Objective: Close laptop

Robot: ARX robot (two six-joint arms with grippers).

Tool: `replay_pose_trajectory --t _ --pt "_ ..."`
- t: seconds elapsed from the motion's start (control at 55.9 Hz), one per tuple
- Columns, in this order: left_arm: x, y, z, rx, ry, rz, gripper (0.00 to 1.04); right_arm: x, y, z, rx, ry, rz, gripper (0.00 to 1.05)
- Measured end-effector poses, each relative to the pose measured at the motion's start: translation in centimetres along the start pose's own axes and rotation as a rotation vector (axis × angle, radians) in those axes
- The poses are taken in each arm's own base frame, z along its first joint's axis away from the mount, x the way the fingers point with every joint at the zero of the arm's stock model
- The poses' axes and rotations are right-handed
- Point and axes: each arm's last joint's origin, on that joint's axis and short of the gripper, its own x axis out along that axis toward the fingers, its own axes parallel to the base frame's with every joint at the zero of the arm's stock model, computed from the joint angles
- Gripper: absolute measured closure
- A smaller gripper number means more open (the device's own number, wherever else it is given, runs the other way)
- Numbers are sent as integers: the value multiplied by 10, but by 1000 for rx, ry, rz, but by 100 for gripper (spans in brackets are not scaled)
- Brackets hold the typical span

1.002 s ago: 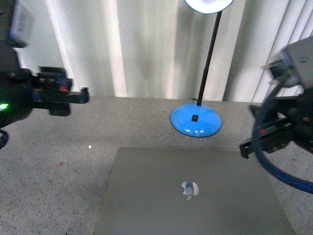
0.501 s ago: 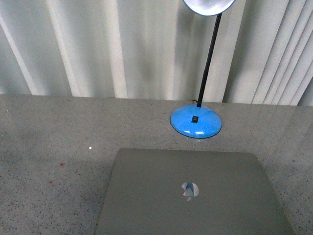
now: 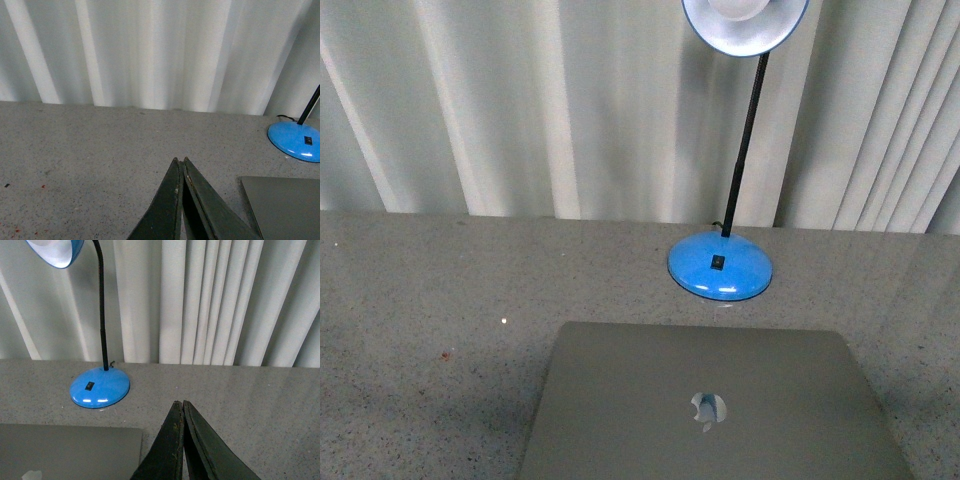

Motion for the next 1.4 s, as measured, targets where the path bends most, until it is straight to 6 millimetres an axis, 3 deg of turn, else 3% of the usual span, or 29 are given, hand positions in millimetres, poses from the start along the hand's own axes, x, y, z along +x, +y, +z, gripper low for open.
replay_pose_trajectory --t 0.662,1.395 --pt "-32 0 13 0 -41 0 101 -30 0 6 0 -22 -1 102" --pt "-55 0 11 0 -34 2 101 -53 0 1 0 5 0 102"
